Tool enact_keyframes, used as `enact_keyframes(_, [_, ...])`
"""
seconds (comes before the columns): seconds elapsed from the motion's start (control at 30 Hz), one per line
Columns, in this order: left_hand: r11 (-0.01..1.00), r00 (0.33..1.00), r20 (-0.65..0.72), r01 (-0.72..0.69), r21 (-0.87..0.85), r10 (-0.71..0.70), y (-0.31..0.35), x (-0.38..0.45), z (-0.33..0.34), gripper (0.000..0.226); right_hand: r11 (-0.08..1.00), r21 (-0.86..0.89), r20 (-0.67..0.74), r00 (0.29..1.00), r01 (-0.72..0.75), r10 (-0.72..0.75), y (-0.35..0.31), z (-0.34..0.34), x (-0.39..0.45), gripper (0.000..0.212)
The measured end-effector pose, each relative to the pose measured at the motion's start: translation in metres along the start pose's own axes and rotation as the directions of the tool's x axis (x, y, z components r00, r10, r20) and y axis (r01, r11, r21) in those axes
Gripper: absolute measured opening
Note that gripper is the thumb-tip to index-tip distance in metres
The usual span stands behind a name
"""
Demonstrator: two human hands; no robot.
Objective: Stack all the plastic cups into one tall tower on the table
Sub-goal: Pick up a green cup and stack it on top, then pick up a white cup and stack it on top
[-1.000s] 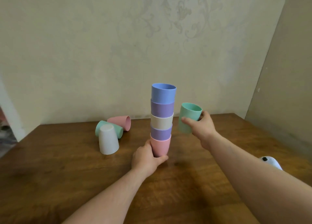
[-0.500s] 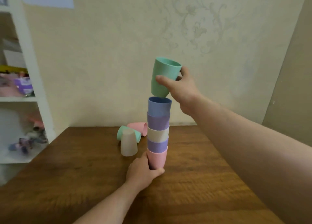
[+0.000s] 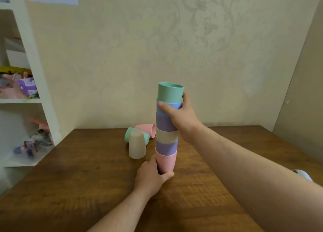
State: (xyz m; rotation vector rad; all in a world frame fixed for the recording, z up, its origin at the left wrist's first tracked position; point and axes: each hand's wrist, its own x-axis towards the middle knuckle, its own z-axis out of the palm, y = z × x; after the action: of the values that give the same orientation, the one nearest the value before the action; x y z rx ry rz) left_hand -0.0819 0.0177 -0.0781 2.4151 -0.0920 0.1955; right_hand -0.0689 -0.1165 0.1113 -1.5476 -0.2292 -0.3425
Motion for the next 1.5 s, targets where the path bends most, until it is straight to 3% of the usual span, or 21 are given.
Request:
enact_keyframes(0.23, [0.999, 0.999, 0.039, 0.010, -0.039, -0.008, 0.003, -0.001, -0.007, 0.075, 0.987, -0.155, 0.154, 0.986, -0.032, 0.056, 0.081, -0.020, -0.045, 0.089])
enact_keyframes(0.37, [0.999, 0.972, 0.232, -0.021, -0.049, 0.031, 0.001, 0.004, -0.025, 0.089, 0.946, -0.286, 0.149, 0.969, -0.151, 0.200, 0.134, -0.027, -0.073, 0.083])
enact_keyframes(0.43, [0.997, 0.954, 0.299, -0.058, 0.057, 0.039, -0.005, 0.014, -0.047, 0.081, 0.918, -0.350, 0.136, 0.960, -0.186, 0.246, 0.143, -0.026, -0.078, 0.078])
enact_keyframes(0.5, [0.952, 0.968, 0.229, -0.164, 0.259, 0.104, -0.006, 0.025, -0.074, 0.062, 0.901, -0.385, 0.099, 0.962, -0.201, 0.256, 0.145, -0.024, -0.080, 0.078])
enact_keyframes(0.53, [0.882, 0.969, 0.180, -0.233, 0.411, 0.172, -0.004, 0.031, -0.086, 0.056, 0.896, -0.397, 0.076, 0.966, -0.199, 0.248, 0.146, -0.023, -0.081, 0.080])
enact_keyframes(0.6, [0.642, 0.917, 0.149, -0.369, 0.672, 0.371, 0.002, 0.044, -0.107, 0.048, 0.889, -0.417, 0.042, 0.973, -0.188, 0.226, 0.149, -0.020, -0.083, 0.084])
enact_keyframes(0.7, [0.291, 0.779, 0.307, -0.521, 0.803, 0.547, 0.009, 0.072, -0.120, 0.038, 0.886, -0.431, 0.030, 0.979, -0.169, 0.201, 0.148, -0.019, -0.086, 0.086])
enact_keyframes(0.77, [-0.069, 0.692, 0.467, -0.520, 0.852, 0.551, 0.006, 0.088, -0.116, 0.041, 0.881, -0.444, 0.021, 0.981, -0.163, 0.193, 0.147, -0.020, -0.088, 0.089])
enact_keyframes(0.8, [-0.230, 0.695, 0.539, -0.493, 0.839, 0.477, 0.001, 0.090, -0.112, 0.044, 0.880, -0.447, 0.019, 0.982, -0.162, 0.190, 0.147, -0.020, -0.089, 0.090])
enact_keyframes(0.83, [-0.261, 0.719, 0.549, -0.483, 0.836, 0.426, -0.002, 0.091, -0.107, 0.046, 0.879, -0.449, 0.018, 0.981, -0.163, 0.192, 0.147, -0.020, -0.089, 0.091])
enact_keyframes(0.9, [-0.084, 0.766, 0.542, -0.550, 0.831, 0.346, -0.003, 0.092, -0.100, 0.056, 0.877, -0.448, 0.025, 0.978, -0.173, 0.206, 0.147, -0.020, -0.088, 0.092])
enact_keyframes(0.93, [-0.042, 0.783, 0.541, -0.557, 0.830, 0.308, -0.004, 0.091, -0.094, 0.060, 0.877, -0.446, 0.030, 0.976, -0.179, 0.214, 0.147, -0.020, -0.087, 0.092])
enact_keyframes(1.0, [-0.049, 0.832, 0.503, -0.507, 0.861, 0.232, -0.017, 0.087, -0.086, 0.048, 0.878, -0.444, 0.040, 0.975, -0.180, 0.220, 0.148, -0.020, -0.084, 0.093])
enact_keyframes(1.07, [0.132, 0.887, 0.423, -0.449, 0.884, 0.187, -0.031, 0.091, -0.085, 0.042, 0.878, -0.442, 0.048, 0.973, -0.184, 0.228, 0.149, -0.020, -0.082, 0.094])
enact_keyframes(1.1, [0.133, 0.888, 0.436, -0.454, 0.881, 0.143, -0.030, 0.090, -0.085, 0.038, 0.877, -0.443, 0.053, 0.972, -0.184, 0.231, 0.150, -0.020, -0.081, 0.094])
enact_keyframes(1.13, [0.041, 0.882, 0.428, -0.444, 0.895, 0.196, -0.031, 0.090, -0.084, 0.034, 0.876, -0.446, 0.054, 0.972, -0.183, 0.230, 0.150, -0.020, -0.080, 0.094])
enact_keyframes(1.23, [0.035, 0.855, 0.379, -0.417, 0.908, 0.353, -0.029, 0.089, -0.080, 0.041, 0.872, -0.455, 0.049, 0.973, -0.179, 0.225, 0.151, -0.019, -0.080, 0.094])
enact_keyframes(1.33, [0.173, 0.913, 0.258, -0.322, 0.931, 0.315, -0.014, 0.081, -0.098, 0.059, 0.872, -0.457, 0.043, 0.975, -0.173, 0.217, 0.153, -0.020, -0.081, 0.094])
enact_keyframes(1.5, [0.592, 0.953, 0.154, -0.283, 0.755, 0.260, -0.033, 0.061, -0.092, 0.089, 0.868, -0.470, 0.027, 0.980, -0.163, 0.199, 0.155, -0.020, -0.082, 0.093])
